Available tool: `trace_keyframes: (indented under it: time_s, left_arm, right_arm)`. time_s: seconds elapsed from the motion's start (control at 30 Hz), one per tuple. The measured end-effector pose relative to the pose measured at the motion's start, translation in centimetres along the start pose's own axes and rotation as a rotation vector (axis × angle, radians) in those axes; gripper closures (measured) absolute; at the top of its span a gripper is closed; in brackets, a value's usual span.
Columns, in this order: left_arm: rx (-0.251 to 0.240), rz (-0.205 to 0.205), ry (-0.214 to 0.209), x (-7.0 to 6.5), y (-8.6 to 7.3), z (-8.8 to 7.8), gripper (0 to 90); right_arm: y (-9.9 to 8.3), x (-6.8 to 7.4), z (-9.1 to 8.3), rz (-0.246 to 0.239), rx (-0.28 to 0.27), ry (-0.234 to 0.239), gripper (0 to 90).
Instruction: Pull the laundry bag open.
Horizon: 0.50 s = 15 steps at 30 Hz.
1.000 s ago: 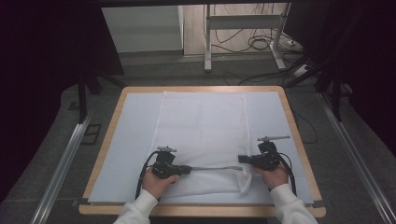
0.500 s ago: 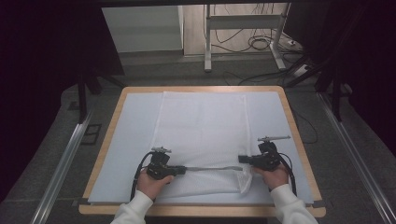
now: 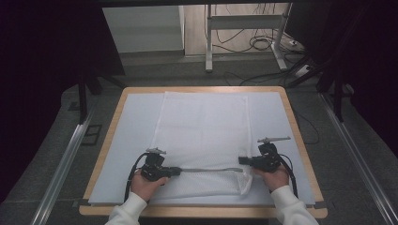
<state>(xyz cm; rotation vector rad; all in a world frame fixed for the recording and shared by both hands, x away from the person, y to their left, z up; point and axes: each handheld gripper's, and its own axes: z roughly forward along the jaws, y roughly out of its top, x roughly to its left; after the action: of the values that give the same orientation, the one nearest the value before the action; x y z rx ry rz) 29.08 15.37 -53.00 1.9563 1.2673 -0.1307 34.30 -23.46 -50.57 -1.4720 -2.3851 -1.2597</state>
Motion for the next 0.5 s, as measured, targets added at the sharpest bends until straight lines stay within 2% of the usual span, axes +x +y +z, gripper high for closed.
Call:
trace_keyframes:
  time_s: [0.13, 0.5]
  left_arm:
    - [-0.003, 0.001, 0.016, 0.3, -0.2, -0.6, 86.4]
    - [-0.013, -0.017, 0.019, 1.2, -0.5, -1.5, 86.3]
  right_arm:
    - [-0.1, 0.0, 0.1, -0.003, 0.002, -0.003, 88.4]
    - [-0.1, -0.1, 0.2, 0.0, 0.003, -0.005, 88.4]
